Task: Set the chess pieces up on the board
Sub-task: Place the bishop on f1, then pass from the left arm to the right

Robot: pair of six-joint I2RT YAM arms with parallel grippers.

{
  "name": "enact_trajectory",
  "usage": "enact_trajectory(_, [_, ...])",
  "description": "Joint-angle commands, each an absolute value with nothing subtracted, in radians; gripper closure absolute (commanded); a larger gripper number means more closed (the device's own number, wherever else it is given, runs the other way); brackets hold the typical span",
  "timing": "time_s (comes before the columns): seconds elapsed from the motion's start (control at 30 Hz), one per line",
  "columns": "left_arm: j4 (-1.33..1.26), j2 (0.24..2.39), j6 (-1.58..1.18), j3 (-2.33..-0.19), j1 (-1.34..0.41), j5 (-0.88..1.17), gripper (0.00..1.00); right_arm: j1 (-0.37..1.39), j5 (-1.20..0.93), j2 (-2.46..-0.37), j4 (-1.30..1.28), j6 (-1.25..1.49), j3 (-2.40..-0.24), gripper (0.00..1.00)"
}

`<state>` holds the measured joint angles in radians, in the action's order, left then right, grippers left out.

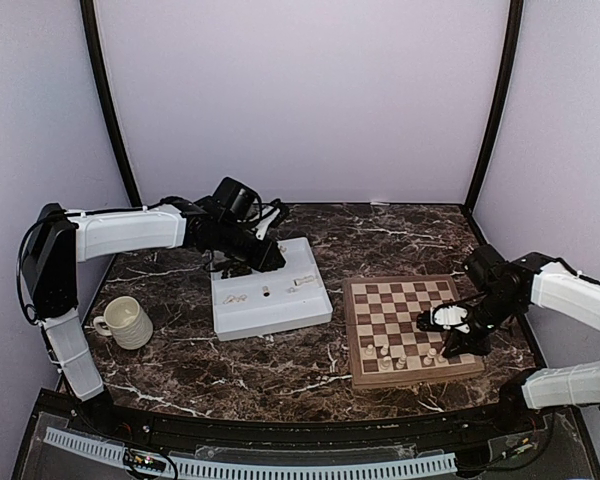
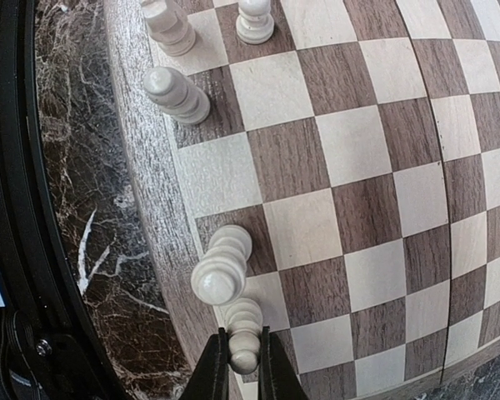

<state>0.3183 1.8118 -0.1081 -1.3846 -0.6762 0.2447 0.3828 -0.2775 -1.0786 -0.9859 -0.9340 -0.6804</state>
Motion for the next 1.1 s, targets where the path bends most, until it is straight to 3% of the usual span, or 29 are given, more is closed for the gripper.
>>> enact_trajectory(0.0, [0.350,1.781,-0.092,-1.385,-0.671,0.239,1.00,0.398,-0.288,-1.086,-0.954,-0.933,-0.663,0.95])
enact_trajectory(0.4, [0.357,1.789,-0.091,-1.390,-0.671,0.250,1.00,0.405,-0.260,-1.083,-0.956,-0.934,-0.647,0.91])
enact_trajectory(0.67, [0.363,1.795,-0.091,-1.395,-0.671,0.258,1.00,0.407,-0.249,-1.053,-0.991,-0.938,-0.668,0.72])
enact_trajectory(0.97, [0.435,1.828,-0.056,-1.449,-0.671,0.347,1.00,0.385,-0.281,-1.091,-1.161,-0.986,-0.904,0.65])
enact_trajectory(1.07, [0.448,1.849,-0.054,-1.468,-0.671,0.460,1.00,0.389,-0.281,-1.137,-1.054,-0.945,-0.990,0.66])
